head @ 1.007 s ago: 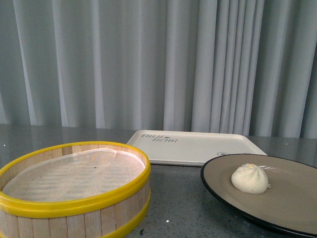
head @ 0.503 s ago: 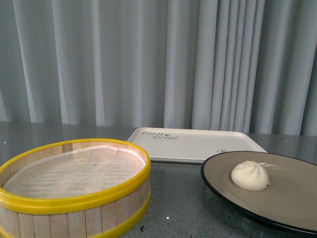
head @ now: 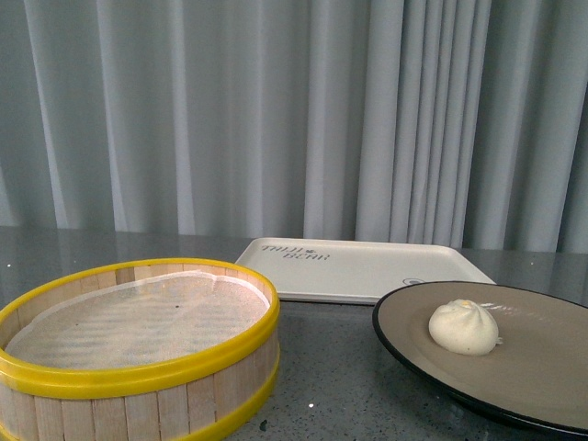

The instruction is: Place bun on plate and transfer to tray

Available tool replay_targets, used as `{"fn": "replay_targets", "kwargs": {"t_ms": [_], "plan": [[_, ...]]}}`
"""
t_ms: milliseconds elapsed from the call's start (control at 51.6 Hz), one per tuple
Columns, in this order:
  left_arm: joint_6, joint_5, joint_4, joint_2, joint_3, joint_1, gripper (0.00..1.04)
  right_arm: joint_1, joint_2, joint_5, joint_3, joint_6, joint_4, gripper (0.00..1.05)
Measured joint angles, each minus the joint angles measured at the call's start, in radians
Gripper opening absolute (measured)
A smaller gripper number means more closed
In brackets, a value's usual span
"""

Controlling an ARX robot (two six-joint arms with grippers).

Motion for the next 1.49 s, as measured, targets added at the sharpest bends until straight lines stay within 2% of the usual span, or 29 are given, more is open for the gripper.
{"fn": "replay_targets", "kwargs": {"t_ms": [465,561,833,949,1278,1491], "plan": [[0.0,0.0,-0.129,-0.129,0.0,0.0,0.04,0.0,0.0,0.0,0.0,0.0,0.0,0.96],[0.001,0.001,-0.298,-0.27,0.0,0.0,0.04,0.0,0.0,0.0,0.0,0.0,0.0,0.96],[0.0,0.001,-0.306,-0.298,0.0,0.0,0.06,0.0,0.0,0.0,0.0,0.0,0.0,0.96],[0.001,0.001,-0.306,-0.298,0.0,0.0,0.23,0.0,0.0,0.0,0.0,0.0,0.0,0.96],[0.001,0.001,-0.306,-0.299,0.0,0.0,0.98,0.0,0.0,0.0,0.0,0.0,0.0,0.96],[0.002,0.001,-0.306,-0.299,0.0,0.0,0.98,0.0,0.0,0.0,0.0,0.0,0.0,0.96]]}}
